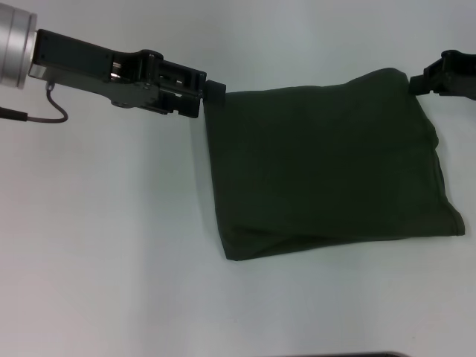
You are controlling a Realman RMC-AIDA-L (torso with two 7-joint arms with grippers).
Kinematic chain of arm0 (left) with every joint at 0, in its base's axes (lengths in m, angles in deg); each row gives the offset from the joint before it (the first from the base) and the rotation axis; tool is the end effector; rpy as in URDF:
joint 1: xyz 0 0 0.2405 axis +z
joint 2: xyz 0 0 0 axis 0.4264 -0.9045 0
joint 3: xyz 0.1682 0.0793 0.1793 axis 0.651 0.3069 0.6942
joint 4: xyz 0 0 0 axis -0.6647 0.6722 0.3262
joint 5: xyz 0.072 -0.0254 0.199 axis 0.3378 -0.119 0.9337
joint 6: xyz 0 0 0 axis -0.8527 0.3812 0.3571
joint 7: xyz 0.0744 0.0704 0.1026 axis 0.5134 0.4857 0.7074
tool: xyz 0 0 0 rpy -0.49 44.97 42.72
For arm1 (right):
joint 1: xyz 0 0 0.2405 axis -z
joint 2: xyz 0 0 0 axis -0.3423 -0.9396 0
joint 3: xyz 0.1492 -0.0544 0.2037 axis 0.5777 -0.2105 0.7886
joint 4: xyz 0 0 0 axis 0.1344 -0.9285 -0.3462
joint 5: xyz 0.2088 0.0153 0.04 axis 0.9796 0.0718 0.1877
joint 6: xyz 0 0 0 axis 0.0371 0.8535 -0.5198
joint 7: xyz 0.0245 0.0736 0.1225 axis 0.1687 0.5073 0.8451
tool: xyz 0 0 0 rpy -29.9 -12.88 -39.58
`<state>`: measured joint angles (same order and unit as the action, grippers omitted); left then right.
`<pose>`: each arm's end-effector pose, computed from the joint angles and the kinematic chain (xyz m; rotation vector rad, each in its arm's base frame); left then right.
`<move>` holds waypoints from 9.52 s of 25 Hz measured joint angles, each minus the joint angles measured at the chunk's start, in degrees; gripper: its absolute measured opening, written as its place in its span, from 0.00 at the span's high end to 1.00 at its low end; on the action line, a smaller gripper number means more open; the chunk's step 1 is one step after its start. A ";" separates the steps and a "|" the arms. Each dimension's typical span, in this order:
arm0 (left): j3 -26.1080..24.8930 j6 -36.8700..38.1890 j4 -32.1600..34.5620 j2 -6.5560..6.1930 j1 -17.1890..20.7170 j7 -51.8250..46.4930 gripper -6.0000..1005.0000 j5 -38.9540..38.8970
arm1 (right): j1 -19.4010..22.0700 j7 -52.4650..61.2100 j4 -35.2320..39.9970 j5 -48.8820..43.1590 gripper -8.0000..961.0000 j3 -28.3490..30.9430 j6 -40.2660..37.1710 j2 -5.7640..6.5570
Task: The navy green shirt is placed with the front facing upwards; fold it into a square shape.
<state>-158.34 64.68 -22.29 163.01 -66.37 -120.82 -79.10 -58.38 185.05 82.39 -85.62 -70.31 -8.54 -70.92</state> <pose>-0.1684 0.3604 0.0336 2.5023 1.6566 0.3562 0.3128 0.3911 0.0679 -1.9833 1.8999 0.3044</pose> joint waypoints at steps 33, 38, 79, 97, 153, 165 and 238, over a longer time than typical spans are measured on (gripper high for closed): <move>-0.09 -0.84 0.24 0.16 -0.75 0.14 0.34 0.00 | 0.62 -4.17 -1.44 3.93 0.17 0.29 2.40 -1.28; -0.09 -1.45 0.59 0.18 -0.87 0.14 0.34 0.00 | 0.23 -4.24 -2.59 3.93 0.21 0.01 2.74 -1.33; -0.14 -1.57 1.36 0.26 -0.71 0.12 0.34 0.00 | -0.40 -2.55 -1.81 3.54 0.85 1.06 4.01 -0.37; -0.90 -2.03 1.86 0.26 -0.96 0.08 0.34 -0.18 | 0.54 -1.37 -1.81 2.70 0.72 0.42 6.42 1.71; -0.28 0.25 1.97 -1.31 1.34 0.08 0.34 4.67 | 6.26 -7.62 6.57 -11.01 0.30 2.12 -30.72 3.11; -0.53 0.61 1.98 -0.46 2.79 -0.56 0.34 8.59 | 5.56 -7.16 6.21 -11.45 0.32 0.75 -29.05 2.06; 5.71 -2.19 2.07 5.58 6.40 4.51 0.34 8.96 | 4.76 -5.33 4.20 -12.43 0.98 3.64 -28.85 2.97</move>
<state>-152.63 62.50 -20.22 168.59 -59.97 -116.31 -70.13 -53.63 179.72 86.59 -98.05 -66.66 -37.39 -67.95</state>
